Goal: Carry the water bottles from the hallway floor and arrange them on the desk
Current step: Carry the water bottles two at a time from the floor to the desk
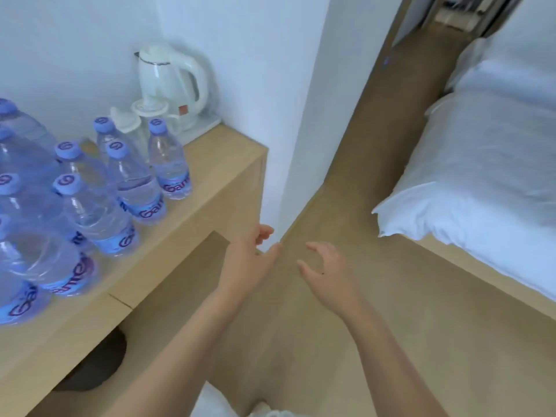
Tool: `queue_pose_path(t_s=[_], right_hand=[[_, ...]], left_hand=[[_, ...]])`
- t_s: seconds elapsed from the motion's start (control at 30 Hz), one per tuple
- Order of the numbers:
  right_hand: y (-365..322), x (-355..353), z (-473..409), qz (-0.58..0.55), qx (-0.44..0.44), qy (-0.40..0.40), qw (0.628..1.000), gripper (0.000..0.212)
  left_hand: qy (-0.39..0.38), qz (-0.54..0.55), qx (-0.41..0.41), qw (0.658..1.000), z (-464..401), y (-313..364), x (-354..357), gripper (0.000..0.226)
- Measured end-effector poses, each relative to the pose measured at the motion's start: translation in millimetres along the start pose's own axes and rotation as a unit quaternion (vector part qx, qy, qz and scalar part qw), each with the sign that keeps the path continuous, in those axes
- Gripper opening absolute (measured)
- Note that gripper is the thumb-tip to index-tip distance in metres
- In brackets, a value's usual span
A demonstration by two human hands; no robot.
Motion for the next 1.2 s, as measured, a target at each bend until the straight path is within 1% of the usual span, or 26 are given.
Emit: queue_pose_path(t_s=[0.1,0.17,0.3,0.5,0.77,1.0,1.13,1.2], right_hand=[[32,-30,-13,-0.024,0.037,0.018,0.999,0.045],[48,-47,-26,-0.038,0.064,0.028,0.997,0.044],[68,-76,-66,-0.058,0.097,0.05,0.992,0.045],[78,-117,-155,-0.048,0.139,0.071,0.987,0.047],[93,-176,-273,-0.059,0.194,0.11,0.973,0.048],[125,-215,-356,-0.082,0.224,0.119,0.964,0.049],[155,-242,-414,-0.067,0.224,0.12,0.965,0.04],[171,-260,-448,-0.054,0.226,0.12,0.965,0.04]], left_hand=[[-0.041,0.02,0.02,0.999,-27,21,37,0.021],[-0.07,0.03,0.025,0.997,-48,30,59,0.017],[-0.12,0.008,0.051,0.991,-100,44,102,0.014],[-0.168,0.006,0.076,0.983,-203,52,163,0.028],[-0.25,-0.075,0.138,0.955,-347,68,233,0.028],[-0.296,-0.089,0.148,0.939,-421,72,307,0.032],[-0.307,-0.106,0.144,0.935,-470,75,358,0.034],[-0.307,-0.11,0.139,0.935,-497,80,387,0.035]])
Point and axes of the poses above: each hand's wrist, its own z-axis away from the middle knuckle, its own x-axis out of the palm, y = z × x, the point moved 5 cm from there along -z, towards the middle knuckle, and after that the axes turned 14 degrees about x, right-handed, at the moved point
